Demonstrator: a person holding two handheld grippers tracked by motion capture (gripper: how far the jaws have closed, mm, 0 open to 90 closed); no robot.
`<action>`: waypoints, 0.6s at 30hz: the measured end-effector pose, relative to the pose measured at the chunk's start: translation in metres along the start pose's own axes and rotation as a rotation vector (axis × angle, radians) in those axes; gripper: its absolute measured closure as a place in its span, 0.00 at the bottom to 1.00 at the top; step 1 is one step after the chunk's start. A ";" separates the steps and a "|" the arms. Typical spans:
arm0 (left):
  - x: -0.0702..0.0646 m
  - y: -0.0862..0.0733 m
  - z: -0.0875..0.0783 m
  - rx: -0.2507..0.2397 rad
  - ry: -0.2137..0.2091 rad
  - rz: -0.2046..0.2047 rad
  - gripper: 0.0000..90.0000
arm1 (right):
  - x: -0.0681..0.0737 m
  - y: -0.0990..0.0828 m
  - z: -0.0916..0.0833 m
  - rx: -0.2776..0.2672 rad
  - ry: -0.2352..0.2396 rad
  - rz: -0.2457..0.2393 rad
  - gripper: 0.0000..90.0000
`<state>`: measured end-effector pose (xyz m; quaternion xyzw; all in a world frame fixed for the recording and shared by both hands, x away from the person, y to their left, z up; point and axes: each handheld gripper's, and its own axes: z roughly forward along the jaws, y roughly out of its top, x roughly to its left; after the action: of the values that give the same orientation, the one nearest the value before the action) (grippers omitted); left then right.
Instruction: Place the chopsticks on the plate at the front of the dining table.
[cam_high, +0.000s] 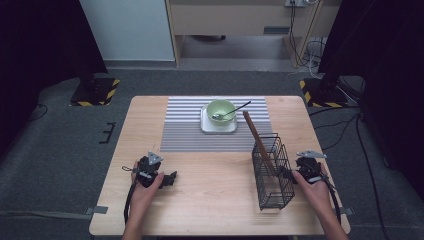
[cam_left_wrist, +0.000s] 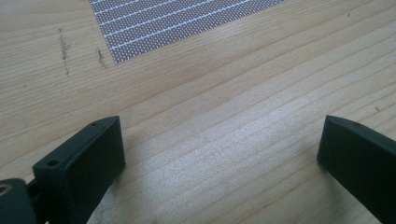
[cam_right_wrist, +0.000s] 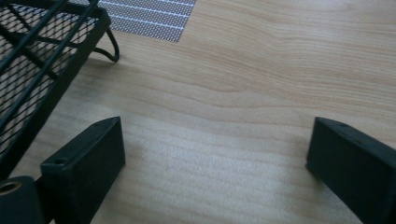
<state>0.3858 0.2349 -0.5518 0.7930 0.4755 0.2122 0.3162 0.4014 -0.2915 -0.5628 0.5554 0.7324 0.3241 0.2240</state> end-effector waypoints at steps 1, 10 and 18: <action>0.000 0.000 0.000 0.000 0.001 -0.001 0.00 | -0.001 0.001 -0.002 0.007 0.015 -0.003 0.06; 0.000 0.000 0.000 0.000 0.003 -0.003 0.00 | -0.006 0.023 -0.041 0.003 0.049 -0.032 0.20; 0.000 0.000 0.000 0.000 0.003 -0.003 0.00 | -0.008 0.058 -0.077 -0.008 0.025 -0.075 0.35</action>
<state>0.3856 0.2347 -0.5518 0.7921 0.4772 0.2128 0.3157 0.3901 -0.3064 -0.4679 0.5224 0.7541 0.3253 0.2294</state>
